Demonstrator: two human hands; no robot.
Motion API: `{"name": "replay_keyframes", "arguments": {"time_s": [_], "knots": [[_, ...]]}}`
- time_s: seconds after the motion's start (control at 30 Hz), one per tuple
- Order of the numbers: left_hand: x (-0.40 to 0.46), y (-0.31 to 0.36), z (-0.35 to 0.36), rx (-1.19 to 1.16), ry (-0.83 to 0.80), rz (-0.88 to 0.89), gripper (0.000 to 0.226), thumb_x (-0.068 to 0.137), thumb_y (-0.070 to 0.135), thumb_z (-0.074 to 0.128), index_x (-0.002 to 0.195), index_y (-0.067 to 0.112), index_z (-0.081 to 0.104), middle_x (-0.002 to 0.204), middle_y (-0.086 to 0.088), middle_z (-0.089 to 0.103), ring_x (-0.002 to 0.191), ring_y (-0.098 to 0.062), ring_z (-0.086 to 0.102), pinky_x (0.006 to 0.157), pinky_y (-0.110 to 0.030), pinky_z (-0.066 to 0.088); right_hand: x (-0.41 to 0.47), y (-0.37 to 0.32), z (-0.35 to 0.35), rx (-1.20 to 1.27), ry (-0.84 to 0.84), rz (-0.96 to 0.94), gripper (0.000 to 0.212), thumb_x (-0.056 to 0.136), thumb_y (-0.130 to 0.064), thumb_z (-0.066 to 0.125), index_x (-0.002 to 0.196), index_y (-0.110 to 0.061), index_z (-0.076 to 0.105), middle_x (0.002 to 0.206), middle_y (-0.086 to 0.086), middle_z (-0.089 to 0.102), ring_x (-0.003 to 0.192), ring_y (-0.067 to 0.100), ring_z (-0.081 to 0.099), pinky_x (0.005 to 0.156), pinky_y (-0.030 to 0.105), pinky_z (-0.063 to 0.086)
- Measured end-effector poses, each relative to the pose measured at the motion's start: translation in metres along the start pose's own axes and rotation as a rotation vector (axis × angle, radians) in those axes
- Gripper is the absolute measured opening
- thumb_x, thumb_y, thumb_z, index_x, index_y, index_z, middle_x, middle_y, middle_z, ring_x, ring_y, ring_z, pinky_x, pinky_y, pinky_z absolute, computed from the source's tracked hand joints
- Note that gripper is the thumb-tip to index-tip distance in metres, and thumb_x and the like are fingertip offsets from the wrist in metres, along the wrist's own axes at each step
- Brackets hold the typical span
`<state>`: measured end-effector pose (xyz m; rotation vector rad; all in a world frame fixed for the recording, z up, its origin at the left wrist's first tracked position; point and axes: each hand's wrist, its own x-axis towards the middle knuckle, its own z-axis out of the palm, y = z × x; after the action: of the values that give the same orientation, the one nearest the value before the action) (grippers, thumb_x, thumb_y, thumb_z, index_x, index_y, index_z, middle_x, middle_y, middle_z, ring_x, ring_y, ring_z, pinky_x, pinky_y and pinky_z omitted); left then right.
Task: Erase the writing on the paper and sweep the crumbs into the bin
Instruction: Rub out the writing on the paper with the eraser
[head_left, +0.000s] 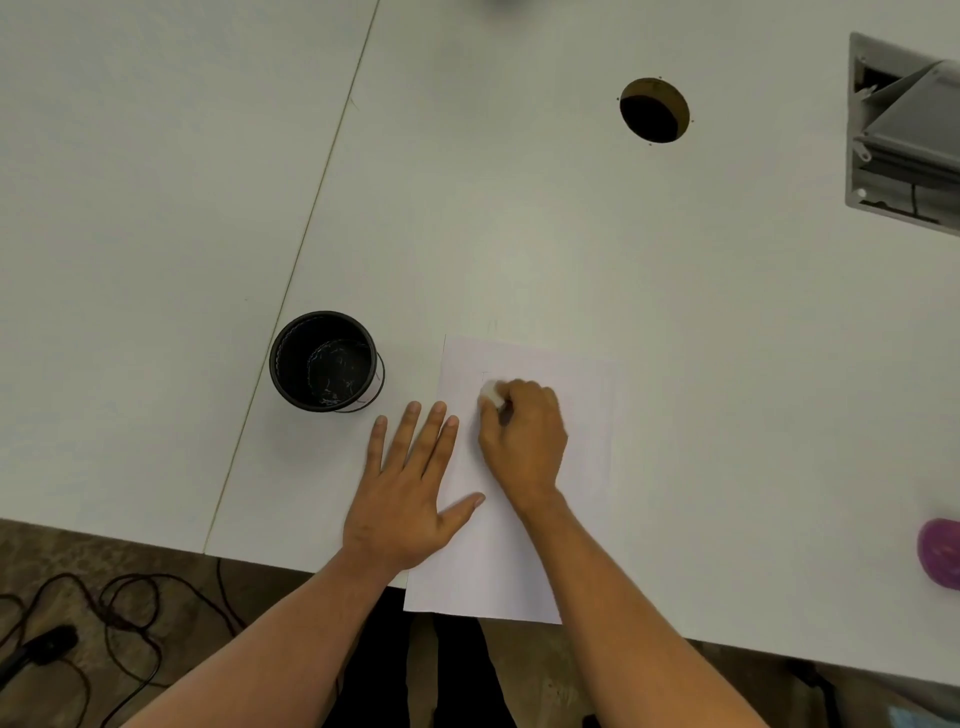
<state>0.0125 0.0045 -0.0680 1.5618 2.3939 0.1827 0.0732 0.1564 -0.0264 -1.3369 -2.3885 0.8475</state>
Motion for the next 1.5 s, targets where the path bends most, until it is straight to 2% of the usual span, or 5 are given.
{"name": "replay_keyframes", "arguments": {"time_s": [0.13,0.4,0.6,0.83,1.5], "knots": [[0.0,-0.001,-0.001,-0.008,-0.039,0.006,0.084,0.096,0.067,0.028,0.158,0.011,0.018,0.167,-0.01,0.012,0.154,-0.031,0.008,0.119,-0.063,0.017,-0.041,0.005,-0.009,-0.054,-0.141,-0.135,0.006,0.082,-0.016,0.069,0.082,-0.014,0.063,0.075,-0.001,0.062,0.075,0.015,0.053,0.052,0.024,0.038],[0.001,0.0,-0.003,0.001,-0.015,-0.001,0.086,0.096,0.07,0.029,0.158,0.011,0.019,0.167,-0.009,0.014,0.155,-0.031,0.008,0.121,-0.062,0.014,0.009,0.017,-0.01,-0.016,0.032,0.097,0.008,0.083,-0.017,0.065,0.078,-0.014,0.059,0.073,-0.002,0.06,0.072,0.015,0.051,0.05,0.021,0.03],[0.001,0.0,-0.004,0.01,-0.044,0.003,0.085,0.096,0.069,0.028,0.158,0.011,0.018,0.167,-0.01,0.013,0.155,-0.032,0.008,0.119,-0.063,0.018,-0.039,0.011,-0.013,-0.043,-0.096,-0.084,0.004,0.081,-0.013,0.067,0.08,-0.013,0.064,0.075,0.0,0.063,0.074,0.016,0.052,0.054,0.024,0.035],[0.0,0.001,-0.005,0.024,-0.034,-0.007,0.087,0.096,0.071,0.028,0.158,0.011,0.016,0.168,-0.008,0.01,0.155,-0.031,0.005,0.121,-0.061,0.014,0.027,0.037,-0.028,-0.006,0.056,0.137,0.012,0.084,-0.017,0.063,0.074,-0.013,0.059,0.069,-0.002,0.06,0.067,0.019,0.054,0.053,0.025,0.035],[0.0,-0.001,-0.003,0.003,-0.039,0.006,0.083,0.097,0.067,0.025,0.158,0.011,0.018,0.167,-0.01,0.012,0.154,-0.032,0.008,0.119,-0.064,0.018,-0.059,0.015,-0.012,-0.035,-0.176,-0.14,0.01,0.08,-0.014,0.071,0.09,-0.012,0.068,0.08,0.0,0.066,0.077,0.015,0.057,0.063,0.019,0.039]]}}
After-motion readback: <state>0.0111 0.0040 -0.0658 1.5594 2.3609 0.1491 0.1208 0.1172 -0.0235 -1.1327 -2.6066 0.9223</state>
